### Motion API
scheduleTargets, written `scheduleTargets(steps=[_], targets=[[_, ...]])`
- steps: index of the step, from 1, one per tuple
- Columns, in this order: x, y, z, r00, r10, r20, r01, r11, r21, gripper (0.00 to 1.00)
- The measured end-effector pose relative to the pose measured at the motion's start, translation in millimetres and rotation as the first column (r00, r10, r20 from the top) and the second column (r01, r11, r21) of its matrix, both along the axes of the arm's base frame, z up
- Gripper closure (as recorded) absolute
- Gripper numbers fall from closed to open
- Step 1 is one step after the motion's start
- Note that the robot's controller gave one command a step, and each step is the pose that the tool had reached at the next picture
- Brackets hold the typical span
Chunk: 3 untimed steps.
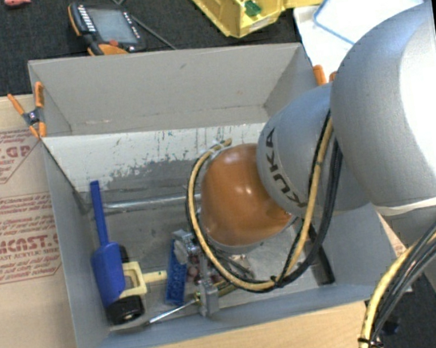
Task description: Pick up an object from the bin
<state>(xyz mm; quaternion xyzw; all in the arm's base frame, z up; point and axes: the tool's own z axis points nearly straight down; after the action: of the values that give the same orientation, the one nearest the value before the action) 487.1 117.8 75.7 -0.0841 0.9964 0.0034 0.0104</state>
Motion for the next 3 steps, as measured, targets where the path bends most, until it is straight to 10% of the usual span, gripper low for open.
scheduleTargets(steps=[1, 2, 3], targets=[[14.0, -17, -3, 0.845, 0.534, 0.004, -0.534, 0.845, -0.011, 0.0], [-1.7, -21, -2, 0.993, 0.117, 0.015, -0.117, 0.993, 0.005, 1.0], [-3.0, -22, -2, 0.994, 0.109, 0.018, -0.109, 0.994, 0.005, 1.0]])
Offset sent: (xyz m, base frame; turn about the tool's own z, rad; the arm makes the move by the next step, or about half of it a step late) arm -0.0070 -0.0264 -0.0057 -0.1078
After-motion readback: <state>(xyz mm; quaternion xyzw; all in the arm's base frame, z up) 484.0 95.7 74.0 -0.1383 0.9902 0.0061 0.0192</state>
